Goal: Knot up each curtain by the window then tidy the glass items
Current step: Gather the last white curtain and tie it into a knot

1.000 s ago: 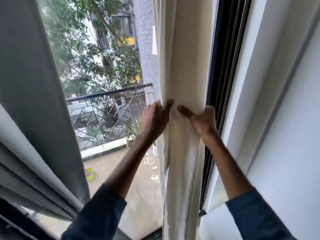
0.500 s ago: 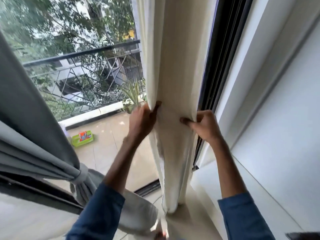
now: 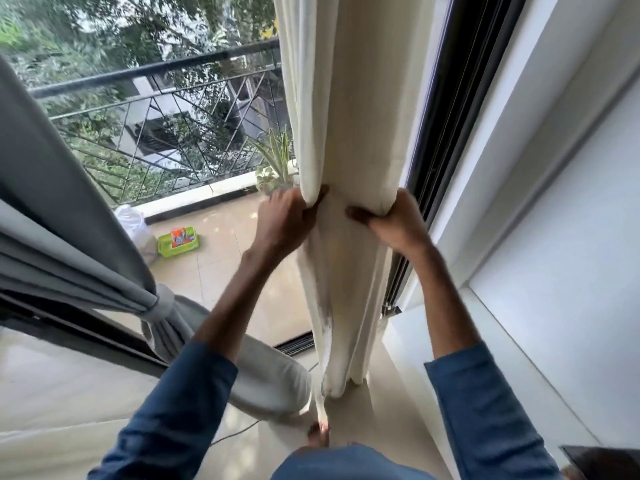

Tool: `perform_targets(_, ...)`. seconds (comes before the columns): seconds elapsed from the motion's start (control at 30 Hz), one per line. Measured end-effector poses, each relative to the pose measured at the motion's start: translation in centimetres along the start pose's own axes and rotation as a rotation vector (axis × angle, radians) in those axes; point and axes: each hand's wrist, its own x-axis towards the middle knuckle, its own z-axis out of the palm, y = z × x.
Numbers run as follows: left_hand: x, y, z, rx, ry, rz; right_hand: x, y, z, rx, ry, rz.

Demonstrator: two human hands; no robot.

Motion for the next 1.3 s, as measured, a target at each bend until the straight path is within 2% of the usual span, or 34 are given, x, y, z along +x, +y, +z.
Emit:
perform_targets(0.07,1.8,-0.2,-1.3,0.046,0.070,0.043,0.7,-1.4,-1.7,0.023,0.034,-0.097)
perform_targets(0.13,3.2,0.1,-1.8,0.003,0.121,0.020,1.3,-2.6,-2.8,0.191,0.022,-0.122)
perform_targets(0.17,3.6,0.5,-1.7,-0.004,0.113,0.014,1.7,-2.6,-2.8,0.211,0.018,-0.107)
perform_targets(0.3,2.3,1.2,0.5,0.009,-0.029,0.019,2.3,-0.2,-3.0,0.025,-0.019,-0.074)
perform_targets(0.43,-0.7,0.8,2.1,-0.079,-0.076,-0.096,0.7,1.9,-2.7,0.175,-0.063,0.013)
perform_targets(0.57,-3.2,1.3,3.2,-0.033,-0.203,-0.095,0.0,3.4,-1.6,0.227,0.014,0.070)
perform_targets(0.8,-4.1,1.1,3.6,-0.031,-0.183,-0.151,-1.7,4.7,0.5,0.270,0.026,0.141)
perform_targets(1.23,-1.8,-0.5,4.9,-0.149,-0.099,-0.296,-0.6,4.2,5.2,0.147,0.082,0.150)
perform_targets(1.3,-1.8,-0.3,5.2,-0.164,-0.120,-0.311,-1.4,4.2,5.7,0.059,0.088,0.126)
